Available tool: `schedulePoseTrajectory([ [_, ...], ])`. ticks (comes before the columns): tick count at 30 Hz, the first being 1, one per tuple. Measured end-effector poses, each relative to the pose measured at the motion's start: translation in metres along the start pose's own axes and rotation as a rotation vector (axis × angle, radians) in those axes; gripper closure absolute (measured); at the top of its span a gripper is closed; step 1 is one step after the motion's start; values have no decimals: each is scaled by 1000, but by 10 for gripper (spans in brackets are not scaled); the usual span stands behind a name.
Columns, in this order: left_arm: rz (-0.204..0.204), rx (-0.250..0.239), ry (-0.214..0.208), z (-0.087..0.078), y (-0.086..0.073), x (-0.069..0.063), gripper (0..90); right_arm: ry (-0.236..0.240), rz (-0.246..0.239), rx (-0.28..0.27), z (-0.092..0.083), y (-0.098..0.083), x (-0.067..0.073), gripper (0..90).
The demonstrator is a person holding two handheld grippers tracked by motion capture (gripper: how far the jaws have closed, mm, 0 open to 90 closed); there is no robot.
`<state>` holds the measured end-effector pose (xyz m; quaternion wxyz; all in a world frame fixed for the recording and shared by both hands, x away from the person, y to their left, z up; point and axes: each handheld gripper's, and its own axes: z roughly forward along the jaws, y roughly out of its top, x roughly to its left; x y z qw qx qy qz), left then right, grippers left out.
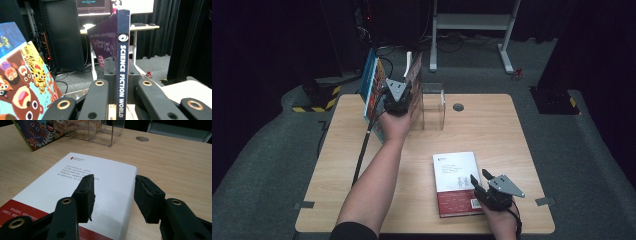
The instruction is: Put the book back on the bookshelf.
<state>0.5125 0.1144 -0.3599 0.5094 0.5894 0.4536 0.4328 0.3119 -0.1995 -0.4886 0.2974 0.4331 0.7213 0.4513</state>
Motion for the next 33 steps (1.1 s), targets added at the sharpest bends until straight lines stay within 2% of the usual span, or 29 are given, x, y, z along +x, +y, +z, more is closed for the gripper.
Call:
schedulePoseTrajectory([
  [12, 2, -22, 17, 9, -4, -2, 841, -2, 5, 6, 0, -1, -1, 512],
  [15, -15, -21, 19, 12, -6, -1, 841, 0, 3, 5, 1, -1, -1, 512],
  [24, -15, -45, 17, 13, -10, -4, 841, -1, 2, 8, 2, -1, -1, 512],
  [33, -32, -40, 18, 10, -18, -3, 838, 5, -3, 13, 2, -1, 1, 512],
])
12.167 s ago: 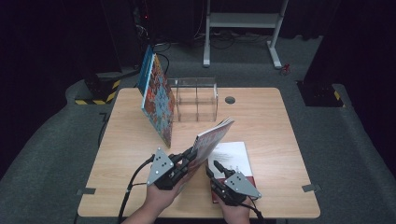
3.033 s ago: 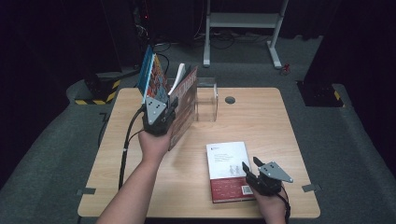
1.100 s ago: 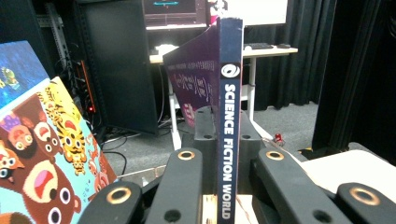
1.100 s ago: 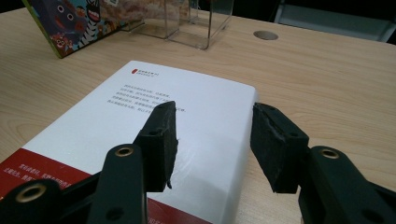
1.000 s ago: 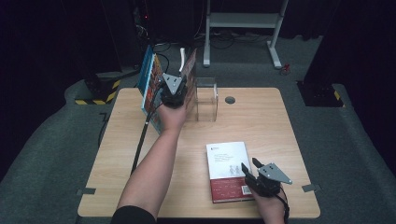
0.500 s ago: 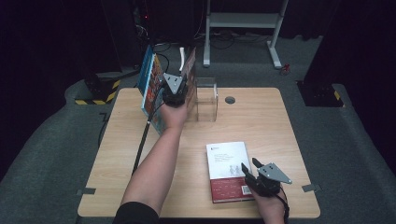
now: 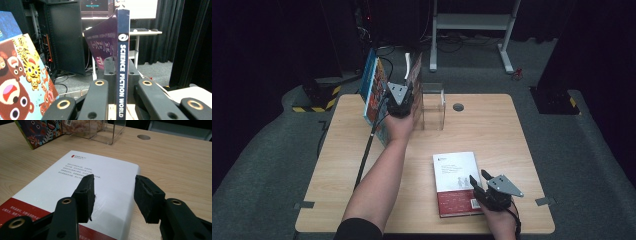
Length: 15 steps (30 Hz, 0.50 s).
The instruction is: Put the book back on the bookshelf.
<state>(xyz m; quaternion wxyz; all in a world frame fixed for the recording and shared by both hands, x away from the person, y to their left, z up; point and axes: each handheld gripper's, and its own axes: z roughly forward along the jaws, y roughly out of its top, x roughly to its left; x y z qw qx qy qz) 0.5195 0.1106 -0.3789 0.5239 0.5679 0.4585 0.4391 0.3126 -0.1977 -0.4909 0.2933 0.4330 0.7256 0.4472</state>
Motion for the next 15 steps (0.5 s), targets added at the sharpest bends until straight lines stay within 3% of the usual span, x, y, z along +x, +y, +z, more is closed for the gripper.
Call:
schedulePoseTrajectory([
  [6, -18, 15, -8, -6, -4, 0, 835, 7, -4, 2, 0, 0, 2, 511],
  [15, -7, 48, -5, -16, -10, -2, 833, 11, -11, 1, 1, 1, 5, 510],
])
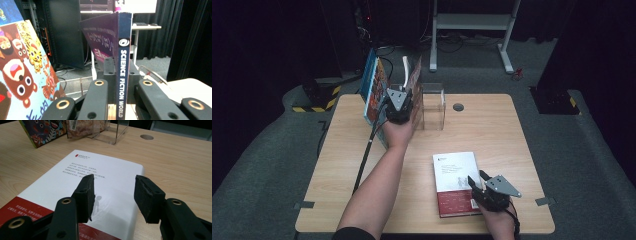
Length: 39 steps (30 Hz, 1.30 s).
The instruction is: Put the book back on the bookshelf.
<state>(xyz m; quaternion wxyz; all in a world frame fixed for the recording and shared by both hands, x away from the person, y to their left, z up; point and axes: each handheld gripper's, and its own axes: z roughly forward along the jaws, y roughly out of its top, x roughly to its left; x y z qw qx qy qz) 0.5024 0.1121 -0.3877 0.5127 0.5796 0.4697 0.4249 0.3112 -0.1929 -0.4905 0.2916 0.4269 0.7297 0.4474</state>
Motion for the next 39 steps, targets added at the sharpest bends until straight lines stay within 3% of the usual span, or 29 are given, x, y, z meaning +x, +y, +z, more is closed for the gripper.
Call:
schedulePoseTrajectory([
  [20, 43, 65, -36, -4, 2, 1, 824, 7, -2, 11, 2, 0, 1, 508],
  [22, 52, 80, -39, -4, 1, 1, 818, 10, -2, 10, 2, 0, 1, 507],
  [23, 55, 110, -47, -2, -1, 1, 815, 12, -4, 12, 2, 0, 1, 508],
  [39, 81, 156, -9, -5, 3, 2, 812, 15, -9, 18, 4, 0, 3, 508],
])
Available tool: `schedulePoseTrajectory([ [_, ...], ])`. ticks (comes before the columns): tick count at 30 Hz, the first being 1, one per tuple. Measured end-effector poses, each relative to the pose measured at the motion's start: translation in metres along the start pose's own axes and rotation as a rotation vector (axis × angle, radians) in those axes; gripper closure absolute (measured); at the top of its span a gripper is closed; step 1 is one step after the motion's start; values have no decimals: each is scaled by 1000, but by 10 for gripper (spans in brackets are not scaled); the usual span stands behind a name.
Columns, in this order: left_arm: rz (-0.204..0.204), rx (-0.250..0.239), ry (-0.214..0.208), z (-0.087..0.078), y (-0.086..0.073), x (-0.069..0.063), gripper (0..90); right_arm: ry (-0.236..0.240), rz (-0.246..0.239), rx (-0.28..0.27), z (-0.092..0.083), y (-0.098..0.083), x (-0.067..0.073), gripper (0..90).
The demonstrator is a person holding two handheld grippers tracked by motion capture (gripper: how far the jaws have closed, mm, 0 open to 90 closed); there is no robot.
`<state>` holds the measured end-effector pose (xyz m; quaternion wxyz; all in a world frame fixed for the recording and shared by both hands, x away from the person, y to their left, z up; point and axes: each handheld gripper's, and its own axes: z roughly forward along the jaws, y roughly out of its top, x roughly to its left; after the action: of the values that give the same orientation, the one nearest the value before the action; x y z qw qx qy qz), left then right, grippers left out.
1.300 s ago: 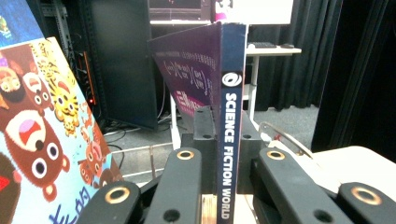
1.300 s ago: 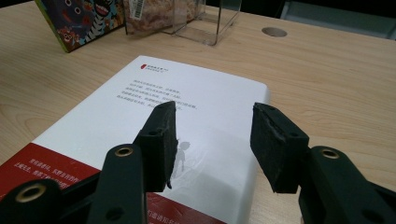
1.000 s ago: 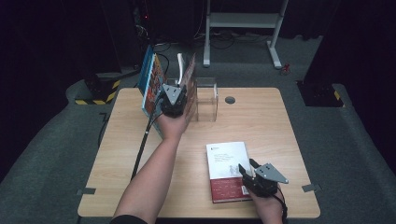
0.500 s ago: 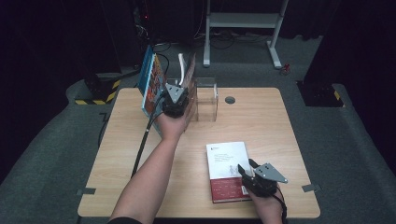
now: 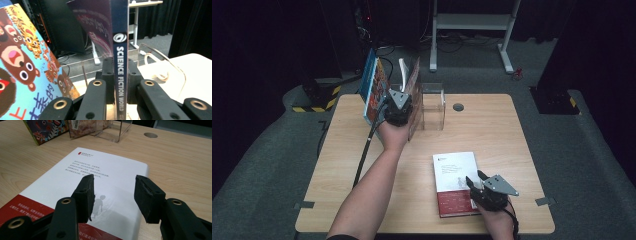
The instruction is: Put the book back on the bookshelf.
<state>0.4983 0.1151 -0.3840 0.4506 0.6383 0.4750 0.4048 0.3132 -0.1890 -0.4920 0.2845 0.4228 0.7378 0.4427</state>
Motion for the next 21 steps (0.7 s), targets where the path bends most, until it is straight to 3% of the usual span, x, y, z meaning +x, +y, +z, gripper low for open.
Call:
schedulePoseTrajectory([
  [21, -4, 53, 65, -4, 2, 11, 791, 12, -12, 10, 2, 0, 3, 505],
])
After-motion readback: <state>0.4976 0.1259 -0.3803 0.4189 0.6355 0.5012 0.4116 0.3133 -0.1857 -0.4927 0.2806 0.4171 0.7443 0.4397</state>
